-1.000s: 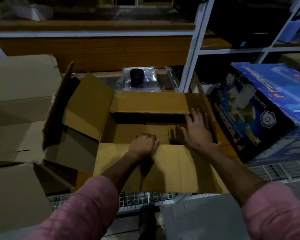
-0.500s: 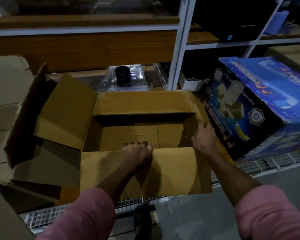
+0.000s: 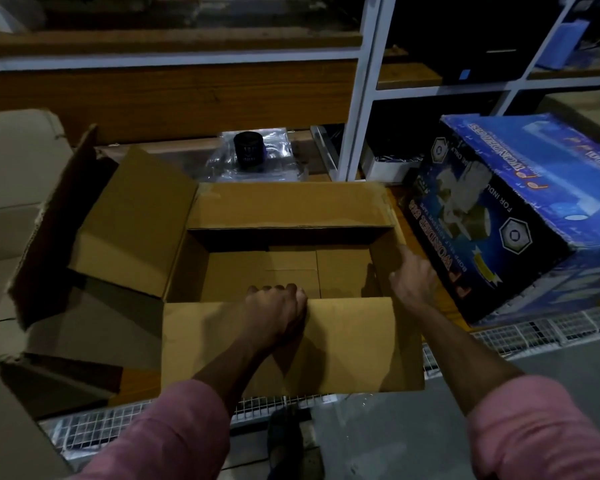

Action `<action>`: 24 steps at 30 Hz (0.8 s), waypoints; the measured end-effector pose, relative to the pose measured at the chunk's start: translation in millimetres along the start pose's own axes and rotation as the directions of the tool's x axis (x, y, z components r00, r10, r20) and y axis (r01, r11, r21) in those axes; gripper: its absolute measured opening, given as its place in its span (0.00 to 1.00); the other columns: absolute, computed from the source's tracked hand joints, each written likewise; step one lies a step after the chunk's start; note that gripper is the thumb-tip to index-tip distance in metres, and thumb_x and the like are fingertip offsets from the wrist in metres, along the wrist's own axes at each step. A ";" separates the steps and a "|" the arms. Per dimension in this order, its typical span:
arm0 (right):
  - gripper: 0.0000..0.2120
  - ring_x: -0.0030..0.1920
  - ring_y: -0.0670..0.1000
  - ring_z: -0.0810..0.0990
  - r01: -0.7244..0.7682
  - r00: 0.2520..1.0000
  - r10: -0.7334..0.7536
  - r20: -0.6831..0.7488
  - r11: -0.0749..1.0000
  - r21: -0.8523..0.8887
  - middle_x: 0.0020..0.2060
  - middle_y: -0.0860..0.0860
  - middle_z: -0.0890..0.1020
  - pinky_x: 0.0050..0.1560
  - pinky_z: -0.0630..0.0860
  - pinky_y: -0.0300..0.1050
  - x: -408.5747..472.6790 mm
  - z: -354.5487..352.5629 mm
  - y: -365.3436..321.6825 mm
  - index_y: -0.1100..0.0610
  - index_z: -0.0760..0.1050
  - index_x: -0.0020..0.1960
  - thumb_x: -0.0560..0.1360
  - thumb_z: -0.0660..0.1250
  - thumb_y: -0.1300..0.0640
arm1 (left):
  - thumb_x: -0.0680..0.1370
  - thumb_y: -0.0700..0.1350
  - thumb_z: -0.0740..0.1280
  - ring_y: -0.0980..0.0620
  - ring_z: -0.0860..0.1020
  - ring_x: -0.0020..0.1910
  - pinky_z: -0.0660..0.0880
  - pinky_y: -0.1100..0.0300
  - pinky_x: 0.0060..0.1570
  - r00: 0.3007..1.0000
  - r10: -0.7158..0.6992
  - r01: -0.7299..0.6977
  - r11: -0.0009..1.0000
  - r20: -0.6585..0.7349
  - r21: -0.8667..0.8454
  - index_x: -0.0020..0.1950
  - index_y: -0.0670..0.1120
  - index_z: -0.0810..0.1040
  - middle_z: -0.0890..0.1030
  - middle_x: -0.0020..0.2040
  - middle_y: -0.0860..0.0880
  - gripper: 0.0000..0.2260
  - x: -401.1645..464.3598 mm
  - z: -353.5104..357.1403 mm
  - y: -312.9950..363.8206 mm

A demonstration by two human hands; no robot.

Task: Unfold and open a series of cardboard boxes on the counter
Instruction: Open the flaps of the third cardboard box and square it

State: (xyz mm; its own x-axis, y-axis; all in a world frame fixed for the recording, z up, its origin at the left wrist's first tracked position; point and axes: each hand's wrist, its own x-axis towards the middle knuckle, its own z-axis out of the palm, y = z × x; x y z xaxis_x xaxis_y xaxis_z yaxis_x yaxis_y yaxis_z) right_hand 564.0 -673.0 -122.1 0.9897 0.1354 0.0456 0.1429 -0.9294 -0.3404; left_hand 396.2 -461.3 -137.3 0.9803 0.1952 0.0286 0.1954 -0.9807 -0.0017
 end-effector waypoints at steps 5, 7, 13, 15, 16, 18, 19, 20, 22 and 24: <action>0.29 0.58 0.58 0.78 0.020 1.000 -0.021 -0.008 0.996 -0.091 0.63 0.58 0.75 0.49 0.76 0.48 -8.2 -8.8 17.7 0.53 0.64 0.76 0.77 0.68 0.61 | 0.84 0.53 0.52 0.47 0.80 0.43 0.77 0.50 0.50 0.998 0.055 -0.056 0.998 0.016 0.042 0.61 0.46 0.73 0.81 0.47 0.47 0.15 -4.3 -1.3 21.3; 0.29 0.63 0.59 0.75 0.068 0.997 -0.072 -0.024 0.989 -0.131 0.66 0.59 0.73 0.58 0.76 0.52 -8.1 -14.2 26.8 0.55 0.65 0.74 0.76 0.69 0.62 | 0.85 0.53 0.52 0.47 0.81 0.45 0.77 0.49 0.51 1.000 0.020 -0.020 1.000 0.012 0.007 0.61 0.46 0.75 0.82 0.48 0.47 0.16 -4.8 -2.8 29.8; 0.25 0.74 0.57 0.66 0.315 0.944 -0.327 -0.049 0.934 -0.170 0.73 0.57 0.69 0.73 0.65 0.57 -14.7 -14.1 26.8 0.55 0.68 0.72 0.76 0.67 0.58 | 0.83 0.56 0.53 0.43 0.77 0.56 0.75 0.47 0.52 0.990 -0.054 0.063 0.996 0.129 -0.067 0.64 0.45 0.71 0.79 0.58 0.43 0.19 6.4 -3.4 33.8; 0.21 0.72 0.55 0.67 0.377 0.922 -0.385 -0.032 0.916 -0.139 0.71 0.55 0.72 0.73 0.66 0.55 -16.0 -8.4 15.5 0.53 0.72 0.69 0.77 0.66 0.57 | 0.83 0.56 0.53 0.43 0.74 0.61 0.72 0.44 0.59 0.970 -0.097 0.149 0.962 0.224 -0.229 0.68 0.45 0.70 0.76 0.63 0.43 0.20 20.2 -9.5 32.8; 0.18 0.70 0.53 0.69 0.416 0.908 -0.418 0.011 0.901 -0.125 0.68 0.53 0.74 0.71 0.67 0.53 -15.8 -5.3 8.1 0.52 0.73 0.68 0.78 0.65 0.56 | 0.83 0.56 0.54 0.43 0.72 0.64 0.70 0.43 0.62 0.955 -0.112 0.193 0.938 0.276 -0.287 0.69 0.45 0.69 0.74 0.66 0.43 0.21 28.4 -12.2 32.3; 0.16 0.66 0.51 0.73 0.474 0.874 -0.462 0.152 0.879 -0.048 0.64 0.50 0.77 0.67 0.71 0.51 -13.9 1.7 -10.2 0.50 0.75 0.66 0.79 0.64 0.54 | 0.82 0.57 0.56 0.42 0.68 0.68 0.67 0.41 0.65 0.928 -0.117 0.234 0.922 0.355 -0.308 0.72 0.45 0.67 0.70 0.71 0.42 0.23 43.0 -14.3 29.5; 0.15 0.65 0.51 0.74 0.486 0.851 -0.472 0.230 0.874 -0.004 0.63 0.50 0.78 0.65 0.73 0.51 -12.2 4.3 -20.4 0.51 0.75 0.66 0.80 0.64 0.53 | 0.82 0.57 0.56 0.41 0.66 0.70 0.65 0.41 0.66 0.917 -0.121 0.244 0.924 0.379 -0.295 0.73 0.44 0.66 0.69 0.72 0.42 0.24 49.6 -13.2 27.4; 0.16 0.64 0.52 0.75 0.498 0.825 -0.484 0.292 0.867 0.029 0.64 0.51 0.78 0.64 0.75 0.52 -10.0 7.4 -30.4 0.52 0.74 0.67 0.80 0.64 0.53 | 0.82 0.57 0.56 0.40 0.64 0.72 0.64 0.40 0.67 0.908 -0.129 0.255 0.925 0.398 -0.282 0.74 0.43 0.65 0.66 0.74 0.41 0.25 56.2 -10.5 24.3; 0.19 0.67 0.55 0.73 0.523 0.778 -0.507 0.371 0.850 0.063 0.68 0.54 0.75 0.66 0.73 0.55 -3.4 14.8 -47.7 0.53 0.71 0.70 0.80 0.63 0.53 | 0.82 0.57 0.57 0.39 0.55 0.78 0.60 0.39 0.71 0.895 -0.143 0.271 0.926 0.422 -0.262 0.79 0.42 0.56 0.56 0.80 0.42 0.30 69.8 -3.8 17.1; 0.25 0.74 0.59 0.65 0.523 0.758 -0.506 0.411 0.848 0.080 0.75 0.55 0.66 0.71 0.67 0.60 6.1 21.2 -62.4 0.53 0.64 0.75 0.80 0.63 0.52 | 0.82 0.57 0.58 0.40 0.43 0.81 0.52 0.38 0.75 0.899 -0.154 0.282 0.919 0.410 -0.274 0.82 0.43 0.41 0.40 0.83 0.45 0.37 82.1 -0.9 8.0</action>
State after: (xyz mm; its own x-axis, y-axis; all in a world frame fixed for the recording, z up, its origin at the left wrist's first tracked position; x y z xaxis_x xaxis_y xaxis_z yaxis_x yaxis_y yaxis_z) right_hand 561.1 -606.8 -120.5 0.6763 0.7145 -0.1792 0.6388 -0.6900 -0.3402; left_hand 478.2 -453.1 -134.1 0.8626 0.3295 -0.3839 0.4488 -0.8486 0.2801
